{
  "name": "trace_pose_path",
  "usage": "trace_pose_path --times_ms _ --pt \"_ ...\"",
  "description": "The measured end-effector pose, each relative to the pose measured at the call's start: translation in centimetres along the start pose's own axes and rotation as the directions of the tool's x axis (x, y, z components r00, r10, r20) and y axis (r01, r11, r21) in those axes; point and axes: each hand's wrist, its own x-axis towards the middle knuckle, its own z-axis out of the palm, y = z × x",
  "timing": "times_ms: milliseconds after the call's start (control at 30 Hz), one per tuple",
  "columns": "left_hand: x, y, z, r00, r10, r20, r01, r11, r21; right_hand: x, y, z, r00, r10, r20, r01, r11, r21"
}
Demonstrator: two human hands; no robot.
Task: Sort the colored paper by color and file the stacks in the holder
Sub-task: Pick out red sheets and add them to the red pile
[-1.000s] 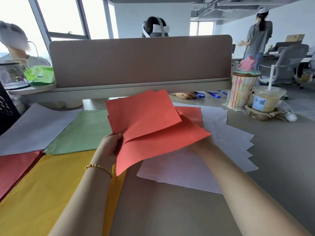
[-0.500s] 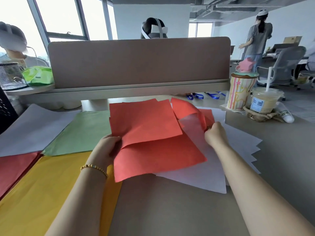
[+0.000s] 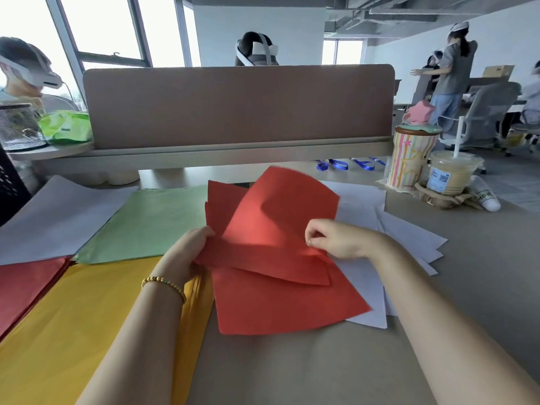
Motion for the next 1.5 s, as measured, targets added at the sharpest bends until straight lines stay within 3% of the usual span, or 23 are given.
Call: trace_pose_path --times_ms 67,167,300,367,433,500,567,633,700,800,900,1100,1300,1500 --pt "0.0 0.2 -0.3 0.998 -0.052 0.042 0.055 0.994 -0.090 -0.9 -1.0 -0.2 0.991 -0.015 0.133 0.020 0.999 -0.037" --pt "-0.3 0.7 -0.6 0.987 -0.073 0.142 0.075 0.997 -0.006 -1.8 -1.6 -0.3 0.976 -0.036 0.217 0.028 0.999 0.043" --pt "-0.6 0.5 0.4 0.996 0.041 0.076 -0.058 0.971 0.231 -0.6 0.3 0.7 0.995 0.089 -0.044 -0.070 0.945 0.319" --pt "-0.5 0.0 0.7 0.990 0.103 0.098 -0.120 0.975 0.189 0.1 1.9 1.1 0.957 0.240 -0.161 -0.178 0.929 0.326" --pt "-0.3 -0.2 0.6 0.976 0.180 0.125 -0.185 0.982 0.031 0.6 3.4 1.4 0.912 0.358 -0.200 -0.269 0.890 0.368" --pt "-0.4 0.2 0.2 0.955 0.269 0.126 -0.259 0.962 -0.086 1.0 4.2 1.5 0.872 0.450 -0.191 -0.296 0.797 0.527" --pt "-0.2 0.6 0.0 0.955 0.271 0.122 -0.264 0.962 -0.075 1.3 4.7 1.5 0.852 0.500 -0.156 -0.220 0.611 0.761" --pt "-0.5 0.9 0.1 0.969 0.125 0.214 -0.109 0.991 -0.083 1.1 4.6 1.2 0.882 0.461 -0.099 -0.141 0.460 0.877" --pt "-0.8 0.5 0.9 0.954 0.004 0.301 0.023 0.996 -0.086 0.9 4.8 1.2 0.906 0.422 -0.039 -0.164 0.434 0.886" --pt "-0.5 -0.4 2.2 0.986 0.047 0.158 -0.070 0.988 0.141 0.5 3.9 1.5 0.914 0.405 0.008 -0.220 0.480 0.849" --pt "-0.5 -0.6 3.3 0.985 0.116 0.127 -0.150 0.939 0.309 0.6 3.3 1.9 0.887 0.462 0.002 -0.303 0.579 0.757" --pt "-1.9 0.9 4.5 0.908 0.387 0.162 -0.401 0.686 0.606 0.4 1.4 1.7 0.865 0.473 -0.170 -0.339 0.798 0.498" --pt "-5.7 6.0 5.2 0.814 0.580 0.046 -0.536 0.718 0.444 -0.6 -2.2 -2.4 0.806 0.399 -0.437 -0.199 0.878 0.436" --pt "-11.3 10.1 5.4 0.588 0.799 -0.123 -0.752 0.597 0.280 -3.8 -8.4 -7.4 0.549 0.239 -0.801 0.135 0.921 0.367"
